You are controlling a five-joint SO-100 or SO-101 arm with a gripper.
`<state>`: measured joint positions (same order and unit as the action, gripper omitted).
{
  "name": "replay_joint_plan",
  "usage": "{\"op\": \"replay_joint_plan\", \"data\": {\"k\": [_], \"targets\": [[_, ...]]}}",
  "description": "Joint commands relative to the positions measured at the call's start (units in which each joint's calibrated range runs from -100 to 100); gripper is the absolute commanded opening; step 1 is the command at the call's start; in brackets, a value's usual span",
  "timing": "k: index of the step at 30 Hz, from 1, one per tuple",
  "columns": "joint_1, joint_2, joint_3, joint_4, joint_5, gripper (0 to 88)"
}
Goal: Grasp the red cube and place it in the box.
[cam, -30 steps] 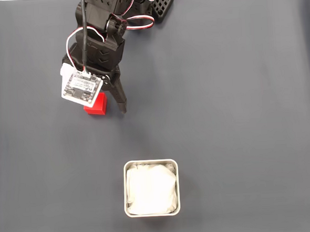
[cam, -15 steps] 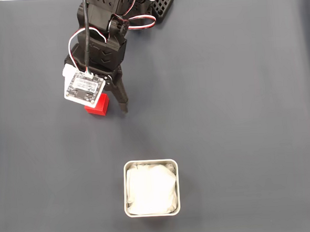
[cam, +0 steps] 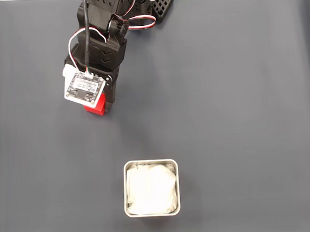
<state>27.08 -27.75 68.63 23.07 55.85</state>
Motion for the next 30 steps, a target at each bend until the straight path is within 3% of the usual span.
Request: {"op": "replay_joint_plan", "data": {"k": [1, 15, 30], "targets": [[-0.66, -2.24, -0.56, 0.45, 0.1, 2.7], [-0.94, -3.1, -2.2, 1.11, 0.0, 0.0], [-6.05, -7.7, -15.98, 12.26, -0.78, 0.0]]}}
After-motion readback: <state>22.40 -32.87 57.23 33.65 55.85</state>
